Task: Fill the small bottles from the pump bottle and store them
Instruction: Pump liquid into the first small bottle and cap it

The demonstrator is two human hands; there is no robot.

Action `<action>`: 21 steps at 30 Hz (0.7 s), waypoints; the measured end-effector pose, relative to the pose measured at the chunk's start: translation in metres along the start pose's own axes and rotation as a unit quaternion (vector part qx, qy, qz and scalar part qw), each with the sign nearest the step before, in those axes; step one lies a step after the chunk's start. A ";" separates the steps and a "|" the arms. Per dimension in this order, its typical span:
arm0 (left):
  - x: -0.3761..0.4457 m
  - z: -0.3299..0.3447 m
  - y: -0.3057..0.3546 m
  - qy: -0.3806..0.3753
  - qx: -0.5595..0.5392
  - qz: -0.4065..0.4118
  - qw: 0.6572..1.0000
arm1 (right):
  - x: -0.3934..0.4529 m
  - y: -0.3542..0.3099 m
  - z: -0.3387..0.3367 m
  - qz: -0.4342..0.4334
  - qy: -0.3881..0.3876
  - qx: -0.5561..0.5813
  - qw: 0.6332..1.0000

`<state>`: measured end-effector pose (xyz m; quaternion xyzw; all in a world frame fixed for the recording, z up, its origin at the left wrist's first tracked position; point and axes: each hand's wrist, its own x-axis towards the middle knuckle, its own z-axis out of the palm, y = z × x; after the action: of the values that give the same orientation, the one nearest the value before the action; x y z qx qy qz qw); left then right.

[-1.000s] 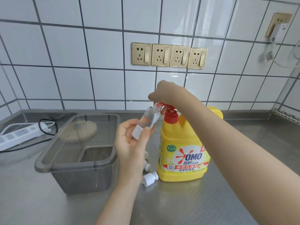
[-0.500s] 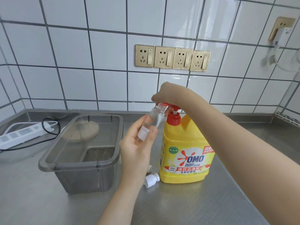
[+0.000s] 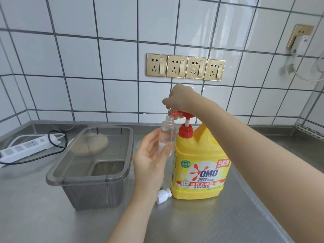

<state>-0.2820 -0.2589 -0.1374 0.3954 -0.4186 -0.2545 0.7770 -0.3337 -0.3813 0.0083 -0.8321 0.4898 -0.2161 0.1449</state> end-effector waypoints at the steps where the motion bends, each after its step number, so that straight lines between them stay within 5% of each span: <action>1: 0.000 0.000 0.000 0.003 0.001 -0.001 1.000 | 0.002 0.000 0.000 -0.007 0.011 0.003 1.000; 11: -0.017 -0.012 0.017 0.008 0.053 -0.024 0.998 | -0.023 -0.019 -0.029 -0.066 -0.001 0.052 0.997; 21: -0.087 -0.056 0.018 0.024 0.113 -0.083 0.990 | -0.135 -0.031 -0.035 -0.146 0.001 0.090 0.985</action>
<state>-0.2785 -0.1635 -0.1807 0.5201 -0.3911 -0.2599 0.7134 -0.3852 -0.2490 0.0234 -0.8778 0.3420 -0.2792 0.1857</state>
